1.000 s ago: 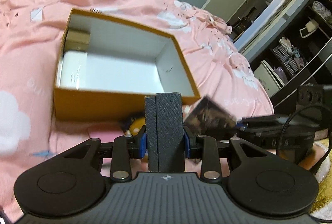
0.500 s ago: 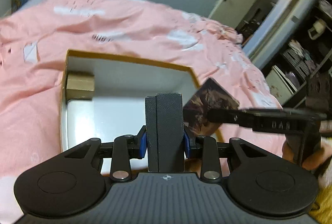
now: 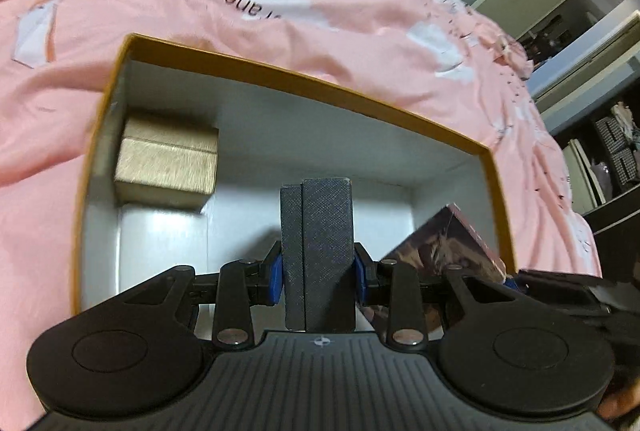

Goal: Organize objects
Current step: 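Carry grey box into orange box and open left tool while right carries maroon box, then lower maroon box into orange box beside grey box, open right tool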

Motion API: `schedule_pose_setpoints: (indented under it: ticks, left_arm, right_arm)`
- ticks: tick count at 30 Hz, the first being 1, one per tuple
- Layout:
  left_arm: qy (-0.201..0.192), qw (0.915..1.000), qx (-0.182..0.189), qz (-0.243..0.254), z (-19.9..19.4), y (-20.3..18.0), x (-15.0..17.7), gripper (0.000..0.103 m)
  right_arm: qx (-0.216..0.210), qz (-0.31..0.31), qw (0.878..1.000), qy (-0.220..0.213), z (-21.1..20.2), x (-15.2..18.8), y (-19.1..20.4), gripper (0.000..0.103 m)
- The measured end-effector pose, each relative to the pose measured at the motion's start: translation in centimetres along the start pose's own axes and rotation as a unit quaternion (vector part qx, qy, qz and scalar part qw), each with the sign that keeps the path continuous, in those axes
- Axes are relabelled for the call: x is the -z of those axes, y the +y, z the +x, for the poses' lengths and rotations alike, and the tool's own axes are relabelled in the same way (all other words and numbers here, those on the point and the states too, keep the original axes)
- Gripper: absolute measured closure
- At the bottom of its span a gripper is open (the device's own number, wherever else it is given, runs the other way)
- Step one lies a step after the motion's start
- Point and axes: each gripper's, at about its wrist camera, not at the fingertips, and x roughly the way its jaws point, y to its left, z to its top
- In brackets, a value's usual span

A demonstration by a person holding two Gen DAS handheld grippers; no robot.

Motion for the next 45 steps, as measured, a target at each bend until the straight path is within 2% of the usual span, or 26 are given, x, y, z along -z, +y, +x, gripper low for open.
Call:
schedule_pose_setpoints:
  ticks: [6,12,16,20,25,29,33,36,40,45]
  left_arm:
    - [0.026,0.9996,-0.005,0.007,2.4,0.6,-1.3,0.065]
    - [0.027,0.9994,-0.021,0.004,2.9,1.0,-1.8,0.061]
    - [0.009,0.9959,-0.072,0.053,2.5,-0.1,-1.5,0.043]
    - [-0.002,0.9897,-0.098,0.104,1.7,-1.4,-0.9,0.038]
    - [-0.016,0.9765,-0.125,0.175,0.3,-2.9,0.1,0.031]
    - [-0.004,0.9688,-0.130,0.211,-0.4,-3.8,0.9,0.031]
    - [0.045,0.9592,-0.135,0.244,0.1,-4.5,1.9,0.036]
    - [0.067,0.9513,-0.155,0.258,1.3,-4.8,2.5,0.041]
    - [0.052,0.9391,-0.198,0.276,2.3,-5.0,2.6,0.042]
    - [0.045,0.9429,-0.204,0.259,2.8,-4.8,1.9,0.043]
  right_arm:
    - [0.000,0.015,1.000,0.023,1.8,-0.9,-1.5,0.079]
    - [-0.001,0.029,0.999,0.039,2.8,-1.1,-2.6,0.079]
    - [0.002,0.026,0.999,0.041,3.2,-1.1,-2.5,0.079]
    - [-0.003,0.027,0.999,0.047,3.6,-1.2,-2.5,0.079]
    - [-0.006,0.038,0.998,0.056,4.0,-1.3,-2.7,0.079]
    - [-0.006,0.042,0.997,0.067,4.5,-1.5,-2.8,0.079]
    - [-0.016,0.054,0.995,0.083,5.0,-2.0,-2.9,0.079]
    - [-0.013,0.055,0.995,0.080,5.3,-2.5,-2.8,0.079]
    - [-0.014,0.055,0.996,0.074,5.9,-3.3,-3.0,0.079]
    - [-0.021,0.087,0.994,0.065,6.9,-4.2,-4.2,0.079]
